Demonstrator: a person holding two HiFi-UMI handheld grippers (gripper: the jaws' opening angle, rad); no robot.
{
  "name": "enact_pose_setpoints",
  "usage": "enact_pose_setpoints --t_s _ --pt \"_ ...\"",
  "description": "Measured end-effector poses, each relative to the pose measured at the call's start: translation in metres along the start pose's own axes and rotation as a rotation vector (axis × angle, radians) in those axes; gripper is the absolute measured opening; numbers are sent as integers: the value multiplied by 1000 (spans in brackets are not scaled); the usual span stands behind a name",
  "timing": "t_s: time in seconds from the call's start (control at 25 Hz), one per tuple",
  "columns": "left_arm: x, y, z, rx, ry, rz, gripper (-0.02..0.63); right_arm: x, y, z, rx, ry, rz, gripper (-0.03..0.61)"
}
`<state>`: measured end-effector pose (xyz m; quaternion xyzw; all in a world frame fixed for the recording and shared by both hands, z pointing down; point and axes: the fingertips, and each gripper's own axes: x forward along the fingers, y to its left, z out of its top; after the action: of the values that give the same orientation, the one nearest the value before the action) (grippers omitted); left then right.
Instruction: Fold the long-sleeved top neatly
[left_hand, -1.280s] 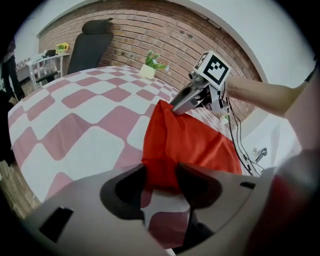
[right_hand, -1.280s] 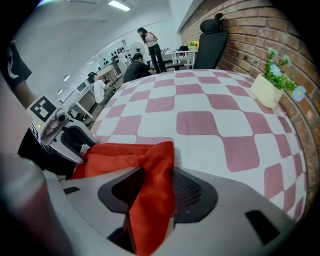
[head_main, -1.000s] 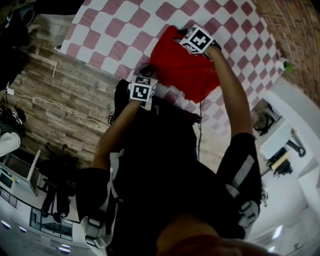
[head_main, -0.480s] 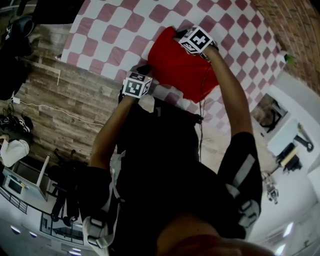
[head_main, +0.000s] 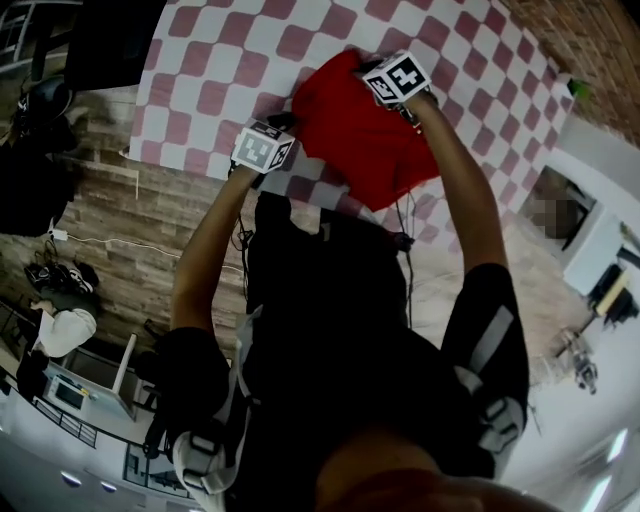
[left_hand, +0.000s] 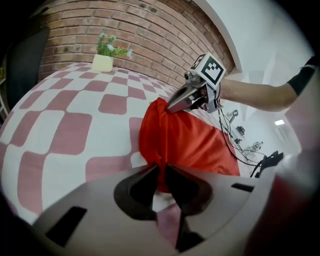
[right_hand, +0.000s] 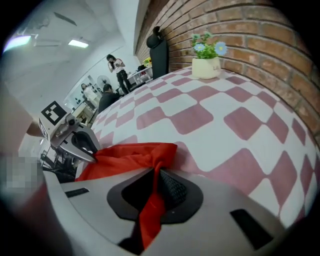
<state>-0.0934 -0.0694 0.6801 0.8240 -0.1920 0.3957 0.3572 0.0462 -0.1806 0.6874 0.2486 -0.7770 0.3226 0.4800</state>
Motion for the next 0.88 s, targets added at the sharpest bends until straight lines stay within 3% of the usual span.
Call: enact_pose_setpoints --t_s 0.2,0.52,0.88 --pt "10 10 39 141 76 -36 55 -15 -30 -16 145 -58 -28 32" --pt "52 18 112 446 220 -133 55 -48 -81 -64 392 -171 -101 31" --pt "113 -11 193 735 282 -153 55 -88 -120 -137 646 -294 -166 29"
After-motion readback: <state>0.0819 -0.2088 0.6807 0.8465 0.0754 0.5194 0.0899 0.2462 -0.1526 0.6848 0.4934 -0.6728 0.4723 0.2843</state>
